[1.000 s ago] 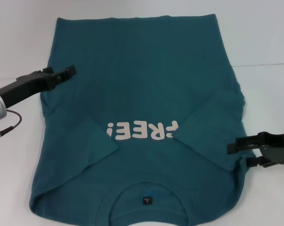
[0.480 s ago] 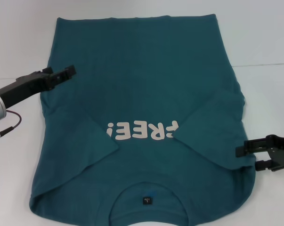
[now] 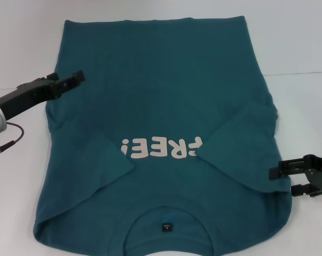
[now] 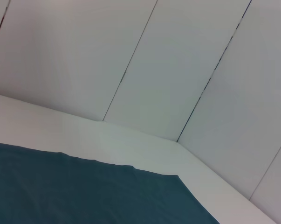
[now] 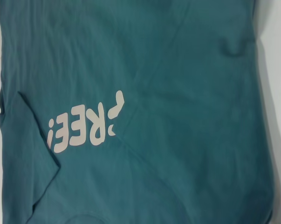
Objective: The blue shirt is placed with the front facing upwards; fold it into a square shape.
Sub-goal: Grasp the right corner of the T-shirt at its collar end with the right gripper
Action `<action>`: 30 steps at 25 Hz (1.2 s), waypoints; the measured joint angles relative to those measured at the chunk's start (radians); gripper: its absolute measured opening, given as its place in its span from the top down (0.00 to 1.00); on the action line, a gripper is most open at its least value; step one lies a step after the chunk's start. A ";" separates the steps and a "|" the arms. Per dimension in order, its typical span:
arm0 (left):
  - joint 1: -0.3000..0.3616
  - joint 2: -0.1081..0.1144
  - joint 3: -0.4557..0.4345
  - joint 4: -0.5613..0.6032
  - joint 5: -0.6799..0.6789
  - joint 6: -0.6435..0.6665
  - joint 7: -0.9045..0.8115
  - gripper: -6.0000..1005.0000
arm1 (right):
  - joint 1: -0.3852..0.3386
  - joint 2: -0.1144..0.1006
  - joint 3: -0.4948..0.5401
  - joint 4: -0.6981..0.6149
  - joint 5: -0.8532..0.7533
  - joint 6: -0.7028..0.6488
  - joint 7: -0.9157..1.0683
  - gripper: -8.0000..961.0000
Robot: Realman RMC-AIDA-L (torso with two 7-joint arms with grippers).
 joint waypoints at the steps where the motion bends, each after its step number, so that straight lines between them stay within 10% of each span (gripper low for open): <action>1: 0.000 0.000 0.000 0.000 0.000 0.000 0.000 0.13 | 0.000 0.000 0.000 0.000 0.000 0.001 0.002 0.05; 12: 0.000 0.000 0.000 0.000 -0.002 -0.001 0.001 0.13 | 0.000 0.000 0.007 0.027 -0.001 0.013 0.012 0.05; 30: 0.008 0.000 0.000 0.000 -0.005 0.000 0.001 0.13 | -0.006 0.008 0.008 0.028 -0.001 0.015 0.036 0.52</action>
